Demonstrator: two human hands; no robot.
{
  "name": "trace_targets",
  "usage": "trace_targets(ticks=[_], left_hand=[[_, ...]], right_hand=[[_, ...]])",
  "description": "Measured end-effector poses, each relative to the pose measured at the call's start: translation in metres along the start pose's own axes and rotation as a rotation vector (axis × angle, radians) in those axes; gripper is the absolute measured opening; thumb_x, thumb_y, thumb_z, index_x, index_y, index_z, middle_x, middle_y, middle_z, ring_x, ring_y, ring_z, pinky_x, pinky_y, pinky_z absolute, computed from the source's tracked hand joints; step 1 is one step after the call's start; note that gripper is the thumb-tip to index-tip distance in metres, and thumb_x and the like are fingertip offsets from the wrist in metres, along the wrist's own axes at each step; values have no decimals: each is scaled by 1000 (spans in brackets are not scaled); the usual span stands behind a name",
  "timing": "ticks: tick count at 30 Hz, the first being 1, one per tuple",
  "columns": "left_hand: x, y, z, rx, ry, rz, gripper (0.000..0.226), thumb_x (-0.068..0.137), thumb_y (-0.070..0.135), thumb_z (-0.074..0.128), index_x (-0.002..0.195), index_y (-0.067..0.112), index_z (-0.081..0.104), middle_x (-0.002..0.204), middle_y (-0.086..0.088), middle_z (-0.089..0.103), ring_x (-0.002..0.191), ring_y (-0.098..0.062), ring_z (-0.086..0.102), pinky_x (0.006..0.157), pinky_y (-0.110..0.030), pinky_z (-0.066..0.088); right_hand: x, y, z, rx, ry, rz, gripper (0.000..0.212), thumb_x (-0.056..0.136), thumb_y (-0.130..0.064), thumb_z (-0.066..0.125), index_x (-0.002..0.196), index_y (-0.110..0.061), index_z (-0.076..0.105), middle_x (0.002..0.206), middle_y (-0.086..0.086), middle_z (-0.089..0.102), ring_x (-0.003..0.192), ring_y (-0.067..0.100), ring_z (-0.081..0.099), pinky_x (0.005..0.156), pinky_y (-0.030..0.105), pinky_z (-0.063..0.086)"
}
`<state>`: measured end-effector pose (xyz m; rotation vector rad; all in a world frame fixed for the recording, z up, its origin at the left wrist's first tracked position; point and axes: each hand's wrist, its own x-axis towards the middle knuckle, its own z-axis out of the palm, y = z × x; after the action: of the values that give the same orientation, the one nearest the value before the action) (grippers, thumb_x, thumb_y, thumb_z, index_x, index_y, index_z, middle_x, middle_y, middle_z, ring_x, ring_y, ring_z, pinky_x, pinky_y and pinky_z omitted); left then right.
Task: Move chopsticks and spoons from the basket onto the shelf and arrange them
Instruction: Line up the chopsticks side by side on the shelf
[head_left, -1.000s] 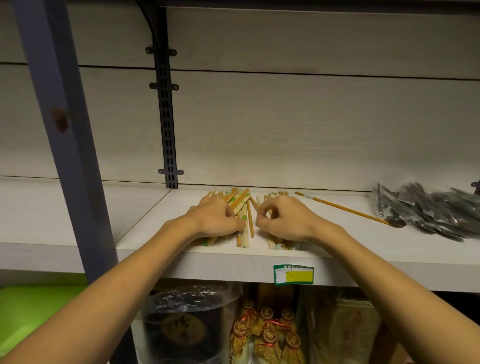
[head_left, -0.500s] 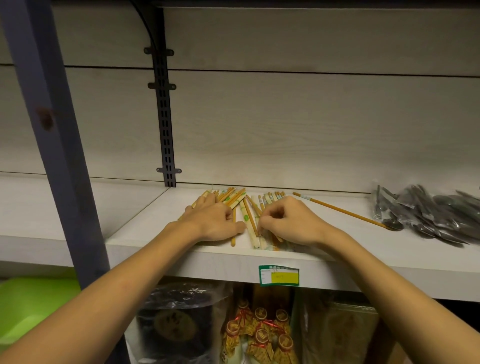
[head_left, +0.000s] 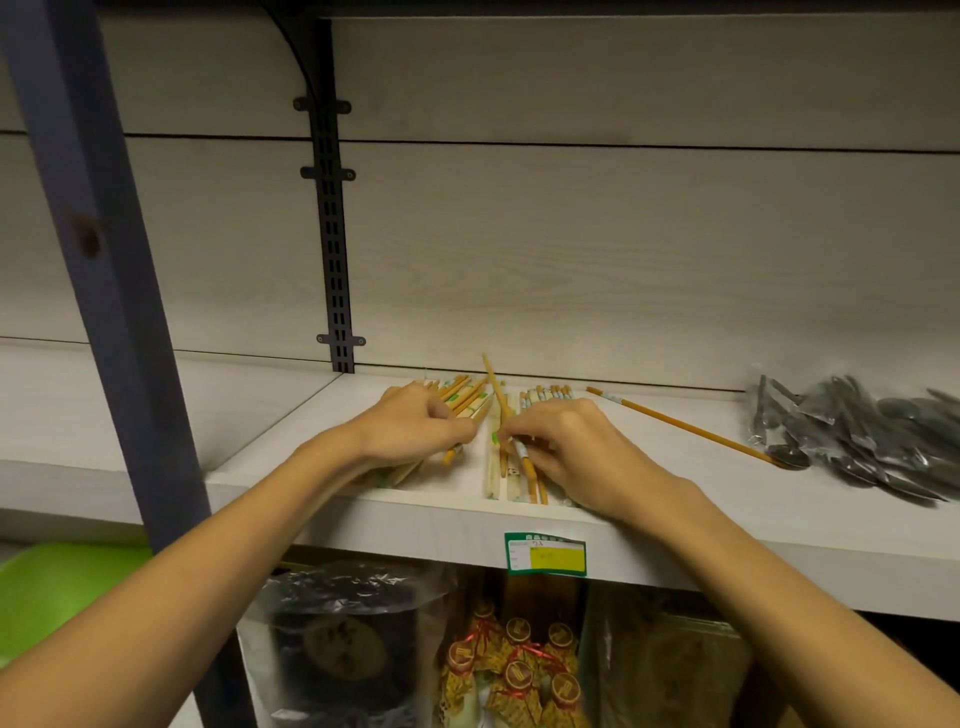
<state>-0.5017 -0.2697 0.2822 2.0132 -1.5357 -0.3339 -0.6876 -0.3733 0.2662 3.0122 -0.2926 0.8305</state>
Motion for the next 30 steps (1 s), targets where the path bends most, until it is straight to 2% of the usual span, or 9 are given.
trace_targets(ticks=[4,6,9,13,17,20,23,25,30], left_hand=[[-7,5,-1,-105,-35,39,61,66,54,53,79,-5,66,89,-12,55,81,-19,51,75,-34,41],[-8,6,-1,-155,-40,83,51,75,46,58,76,-4,67,86,-15,58,79,-16,53,76,-30,42],[-11,8,-3,-219,-25,135,33,85,29,63,79,-2,71,97,-13,68,85,-7,62,84,-27,45],[-16,5,-10,-283,-13,163,45,76,48,57,85,8,74,107,-21,65,103,-30,59,96,-44,44],[-18,-4,-16,-346,1,137,38,99,38,42,85,20,73,101,15,67,98,1,56,87,-23,39],[-14,-24,-23,-229,123,138,34,100,35,42,90,21,71,110,12,63,107,-3,54,88,-27,41],[-7,-48,-29,-28,101,99,24,99,35,45,104,22,65,108,7,62,104,-15,56,90,-36,47],[-3,-58,-29,102,60,48,22,96,38,50,110,25,61,117,6,58,107,-16,55,94,-40,47],[4,-66,-26,82,57,59,13,92,41,57,100,33,62,117,5,61,103,-15,57,94,-42,49]], right_hand=[[9,-3,5,-102,132,-71,25,89,-10,64,112,-16,72,119,8,58,98,24,60,77,29,48],[16,-6,5,-61,148,-112,26,91,-8,61,115,-14,70,123,7,62,101,24,63,83,33,53],[26,-6,10,2,123,-163,32,92,-4,58,121,-16,65,109,3,69,95,20,63,80,38,54],[30,-4,16,-16,132,-184,35,90,-8,61,125,-14,64,108,6,68,95,23,63,78,37,55],[30,-4,10,-144,264,-156,34,96,-24,41,111,-6,67,107,12,65,90,28,64,72,40,57],[34,2,-3,-105,537,-113,26,94,-17,49,107,-6,69,103,12,65,86,17,62,78,24,54],[42,-7,-22,259,792,107,16,93,-17,61,99,-7,71,87,6,69,71,12,64,68,27,56],[51,-14,-30,535,837,267,18,94,-20,62,91,-3,69,74,9,67,62,18,64,58,30,55],[78,2,-18,789,632,665,31,98,-22,55,75,-3,58,57,9,56,48,16,52,46,26,46]])
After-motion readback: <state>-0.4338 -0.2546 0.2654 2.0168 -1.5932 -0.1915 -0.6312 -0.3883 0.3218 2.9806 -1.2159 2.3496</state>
